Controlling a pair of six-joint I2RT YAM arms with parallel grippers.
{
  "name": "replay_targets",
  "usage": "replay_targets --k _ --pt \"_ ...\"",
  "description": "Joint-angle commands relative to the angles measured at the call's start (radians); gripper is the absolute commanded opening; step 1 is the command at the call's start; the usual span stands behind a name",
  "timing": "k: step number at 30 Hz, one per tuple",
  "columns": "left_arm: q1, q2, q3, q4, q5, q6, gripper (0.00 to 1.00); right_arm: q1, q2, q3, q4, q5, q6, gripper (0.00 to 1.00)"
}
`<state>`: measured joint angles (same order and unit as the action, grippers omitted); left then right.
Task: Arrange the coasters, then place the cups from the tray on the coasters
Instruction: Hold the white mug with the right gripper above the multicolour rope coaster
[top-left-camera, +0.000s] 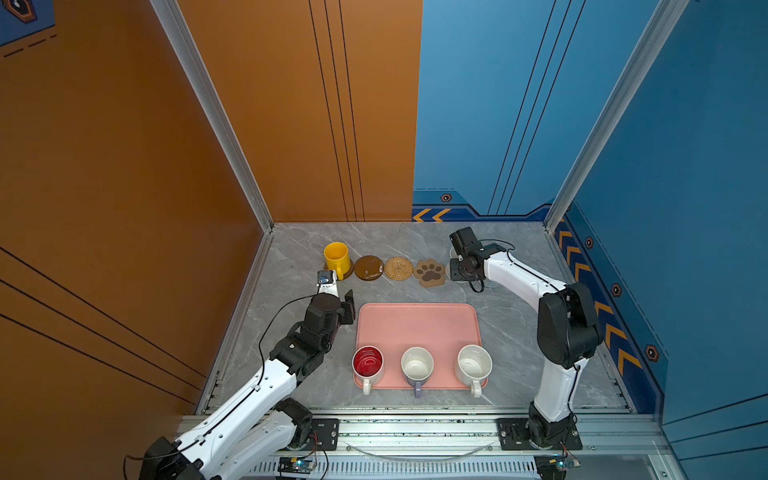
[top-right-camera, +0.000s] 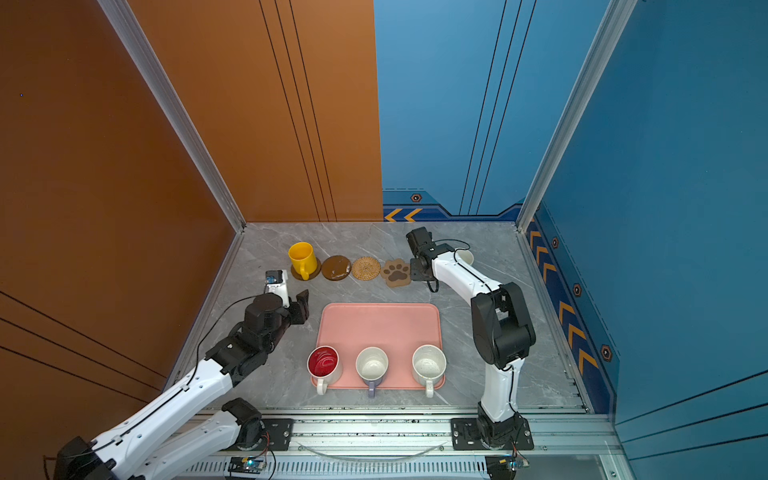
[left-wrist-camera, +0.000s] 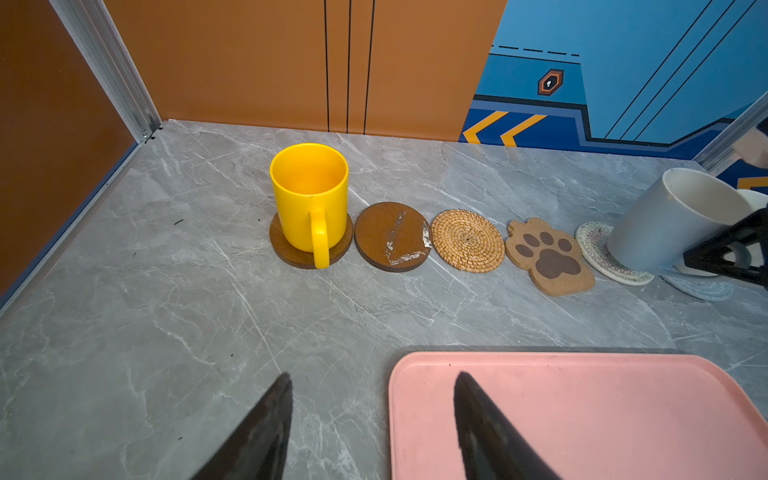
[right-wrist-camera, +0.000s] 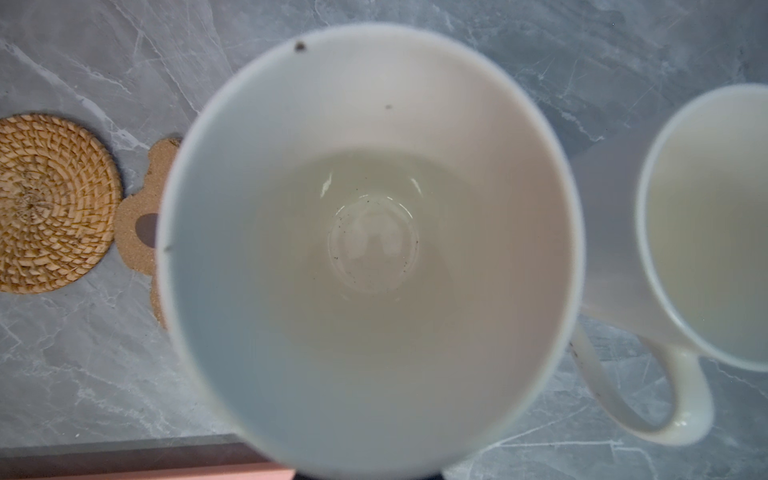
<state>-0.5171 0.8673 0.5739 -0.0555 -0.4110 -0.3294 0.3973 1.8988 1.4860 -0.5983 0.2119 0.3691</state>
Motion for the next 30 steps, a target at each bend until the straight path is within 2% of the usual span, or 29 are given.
replay_targets --k 1,30 --pt "0.011 -0.008 -0.008 -0.001 -0.002 -0.006 0.63 -0.012 0.008 0.053 0.054 0.015 -0.012 0.0" --pt "0.014 0.004 -0.007 0.002 -0.006 -0.007 0.62 -0.04 0.057 0.067 0.098 0.012 0.01 0.0"
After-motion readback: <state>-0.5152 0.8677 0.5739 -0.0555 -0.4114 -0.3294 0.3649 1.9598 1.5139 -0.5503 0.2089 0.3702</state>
